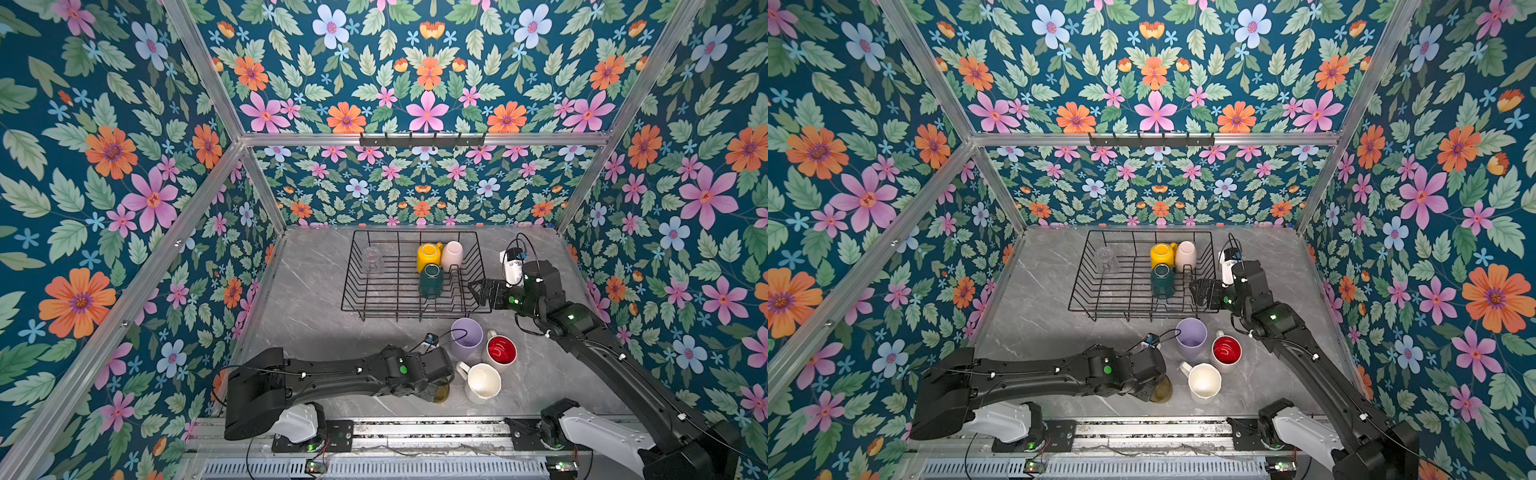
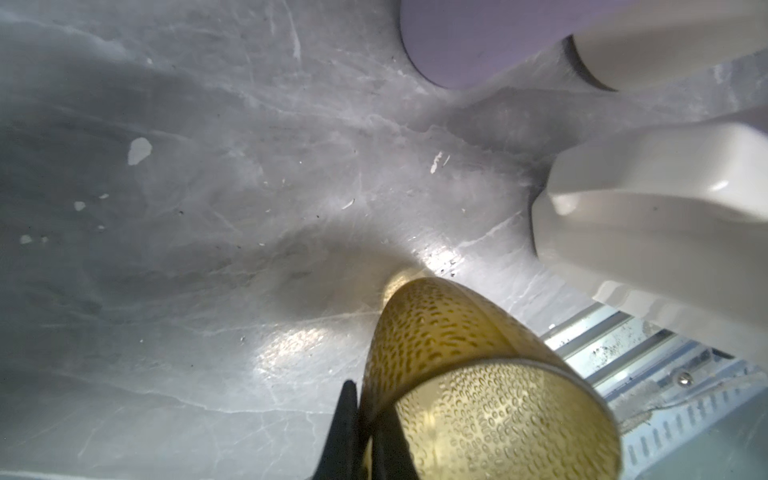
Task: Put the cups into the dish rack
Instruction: 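Grasp the gold tumbler's rim with the left gripper and lift it, then carry the gold tumbler over the rack while the right gripper reaches toward it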
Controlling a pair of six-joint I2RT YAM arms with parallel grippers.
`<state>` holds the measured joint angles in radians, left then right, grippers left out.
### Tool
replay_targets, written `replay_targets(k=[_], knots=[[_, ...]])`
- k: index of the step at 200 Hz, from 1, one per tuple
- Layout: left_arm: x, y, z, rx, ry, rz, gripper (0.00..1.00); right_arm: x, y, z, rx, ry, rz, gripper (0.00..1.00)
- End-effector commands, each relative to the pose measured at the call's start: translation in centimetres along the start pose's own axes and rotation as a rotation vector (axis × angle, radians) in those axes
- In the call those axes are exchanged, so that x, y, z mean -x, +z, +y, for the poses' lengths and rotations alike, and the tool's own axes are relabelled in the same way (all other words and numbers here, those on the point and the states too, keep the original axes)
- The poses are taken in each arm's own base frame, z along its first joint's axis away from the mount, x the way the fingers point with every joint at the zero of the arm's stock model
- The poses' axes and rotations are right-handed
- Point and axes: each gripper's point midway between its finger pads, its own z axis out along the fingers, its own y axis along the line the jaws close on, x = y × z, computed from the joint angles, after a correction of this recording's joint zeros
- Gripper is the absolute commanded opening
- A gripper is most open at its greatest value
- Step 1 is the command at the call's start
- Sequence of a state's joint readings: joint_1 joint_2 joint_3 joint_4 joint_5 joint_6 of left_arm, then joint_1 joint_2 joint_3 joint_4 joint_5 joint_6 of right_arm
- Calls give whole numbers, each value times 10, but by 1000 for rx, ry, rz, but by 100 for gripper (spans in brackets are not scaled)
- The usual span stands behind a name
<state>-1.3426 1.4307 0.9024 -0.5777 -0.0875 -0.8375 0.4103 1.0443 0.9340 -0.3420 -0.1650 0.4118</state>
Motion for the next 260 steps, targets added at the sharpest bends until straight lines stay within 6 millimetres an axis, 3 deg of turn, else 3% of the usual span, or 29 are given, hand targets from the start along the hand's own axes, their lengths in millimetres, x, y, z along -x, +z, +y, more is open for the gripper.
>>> replay_targets(k=[1,42,65,98,125,156,197,229,260], knots=[[5,-9,11,48,-3,-37,0,3,-1,1,6,0,-11,99],[37,-55,44,116,-37,-201,0,7,-2,6,36,5,-21,99],[71,-96,70,133,-78,-344,0,13,-5,17,87,-1,-38,99],[126,-158,88,68,-79,-574,0,24,-15,40,198,-32,-65,99],[160,-190,109,38,-76,-709,0,34,-22,62,311,-51,-98,99],[190,-202,123,-24,-67,-797,0,48,-32,92,466,-90,-125,99],[217,-205,125,-165,-23,-859,0,54,-37,124,662,-119,-103,99],[226,-207,130,-345,-12,-880,0,57,-41,135,765,-124,-108,99],[221,-212,110,-530,80,-910,0,56,-44,144,841,-145,-90,98]])
